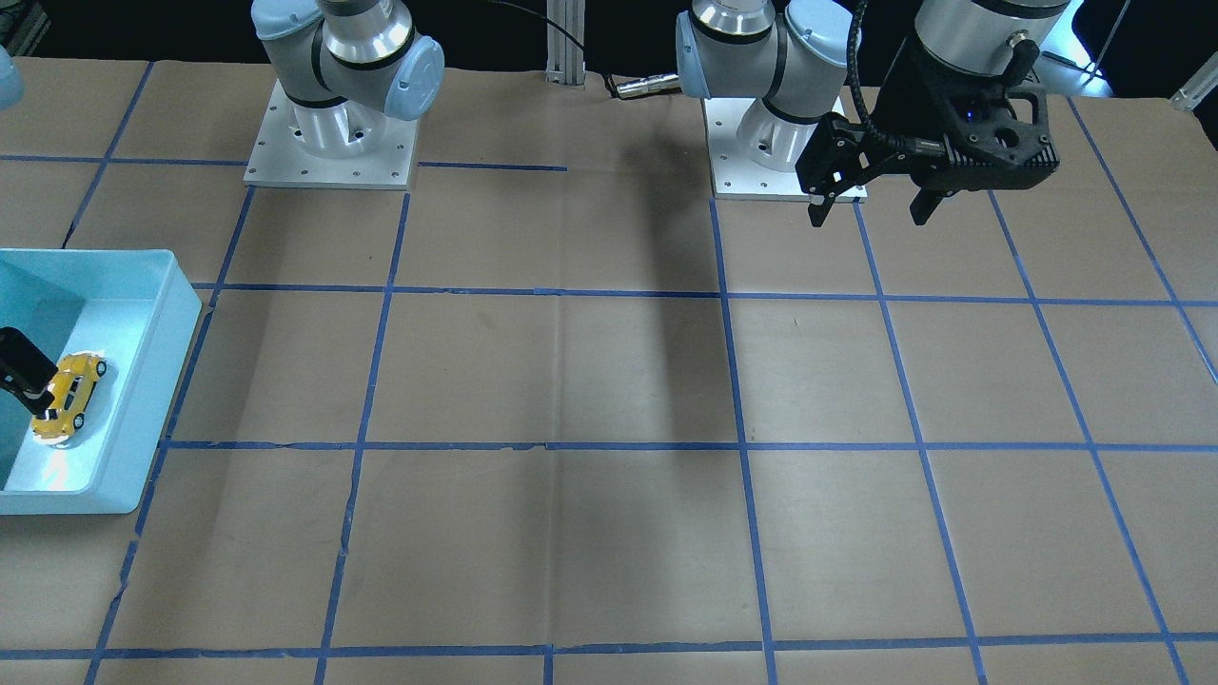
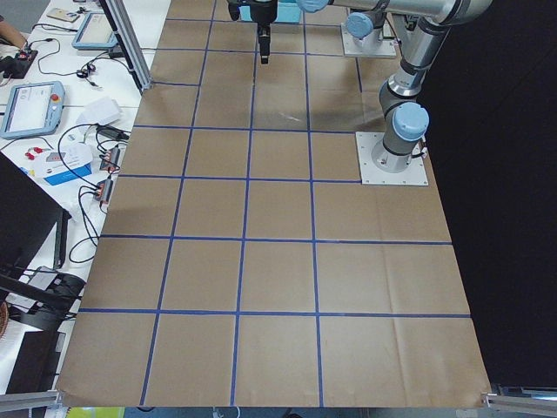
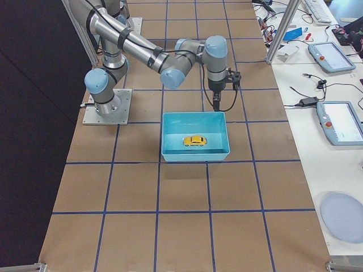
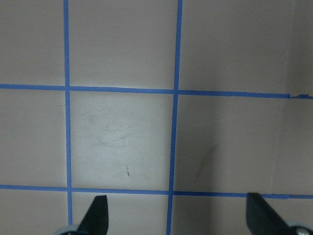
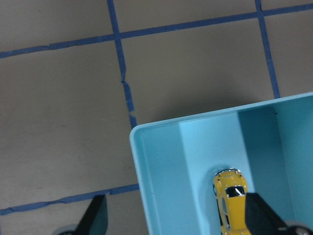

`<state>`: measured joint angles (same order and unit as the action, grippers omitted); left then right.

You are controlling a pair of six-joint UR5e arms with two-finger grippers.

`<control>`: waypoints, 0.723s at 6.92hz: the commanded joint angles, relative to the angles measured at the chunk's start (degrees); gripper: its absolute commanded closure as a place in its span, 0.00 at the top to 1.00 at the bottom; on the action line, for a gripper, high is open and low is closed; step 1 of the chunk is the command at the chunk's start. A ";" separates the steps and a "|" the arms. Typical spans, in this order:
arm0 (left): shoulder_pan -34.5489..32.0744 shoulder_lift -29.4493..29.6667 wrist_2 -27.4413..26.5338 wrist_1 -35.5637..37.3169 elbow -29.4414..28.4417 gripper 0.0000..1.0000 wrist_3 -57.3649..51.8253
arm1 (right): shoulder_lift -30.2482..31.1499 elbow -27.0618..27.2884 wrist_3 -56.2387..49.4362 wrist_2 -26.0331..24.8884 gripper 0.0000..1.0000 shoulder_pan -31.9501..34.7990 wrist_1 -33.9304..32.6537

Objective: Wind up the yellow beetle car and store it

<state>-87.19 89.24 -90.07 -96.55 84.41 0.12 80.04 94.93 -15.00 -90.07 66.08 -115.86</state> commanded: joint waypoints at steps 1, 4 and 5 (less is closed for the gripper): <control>0.00 -0.03 -0.01 -0.04 -0.04 1.00 -0.03 | 1.61 -10.76 13.24 -2.56 1.00 11.03 11.65; -0.09 0.15 0.16 -0.21 0.05 1.00 -0.03 | 1.44 -21.09 27.77 -1.82 1.00 27.04 22.25; -0.09 -0.02 0.07 -0.83 0.14 1.00 -0.03 | 2.22 -20.58 28.88 0.22 1.00 28.91 22.43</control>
<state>-87.24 89.34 -89.97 -96.83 84.46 0.09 81.62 74.87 10.48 -92.63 91.12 -94.28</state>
